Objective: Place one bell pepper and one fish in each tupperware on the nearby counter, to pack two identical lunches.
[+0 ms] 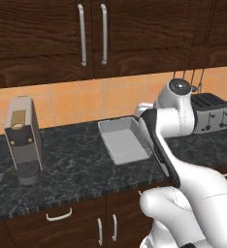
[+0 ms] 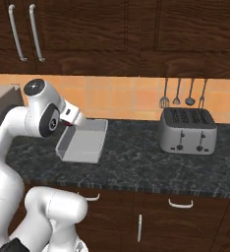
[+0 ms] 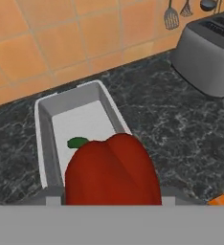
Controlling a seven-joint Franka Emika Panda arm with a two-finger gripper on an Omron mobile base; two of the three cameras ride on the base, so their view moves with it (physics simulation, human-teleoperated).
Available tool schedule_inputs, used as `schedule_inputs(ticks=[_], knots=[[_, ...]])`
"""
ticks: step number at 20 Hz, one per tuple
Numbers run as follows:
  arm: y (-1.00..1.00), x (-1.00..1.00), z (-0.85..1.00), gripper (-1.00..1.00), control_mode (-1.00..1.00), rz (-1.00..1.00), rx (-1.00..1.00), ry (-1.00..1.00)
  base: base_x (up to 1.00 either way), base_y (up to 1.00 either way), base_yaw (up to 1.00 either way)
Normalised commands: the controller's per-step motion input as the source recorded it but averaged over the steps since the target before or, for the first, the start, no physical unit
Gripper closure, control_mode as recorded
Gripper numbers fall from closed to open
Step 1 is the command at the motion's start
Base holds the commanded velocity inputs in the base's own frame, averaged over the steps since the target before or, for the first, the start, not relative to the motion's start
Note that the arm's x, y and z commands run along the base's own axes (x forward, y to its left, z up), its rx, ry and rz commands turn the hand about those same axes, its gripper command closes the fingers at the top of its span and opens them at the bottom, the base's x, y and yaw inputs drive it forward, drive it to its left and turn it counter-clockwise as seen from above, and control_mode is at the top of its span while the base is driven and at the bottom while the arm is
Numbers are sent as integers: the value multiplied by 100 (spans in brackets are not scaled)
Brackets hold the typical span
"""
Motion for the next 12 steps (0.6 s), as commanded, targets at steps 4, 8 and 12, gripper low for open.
schedule_inputs(ticks=[4, 8, 12], knots=[[18, 100, -100, 100, -100, 10, 0, 30, 0, 0, 0], [28, 100, -94, 100, -100, 7, 0, 25, 0, 0, 0], [25, 100, -51, 100, -100, 1, 0, 20, 0, 0, 0]])
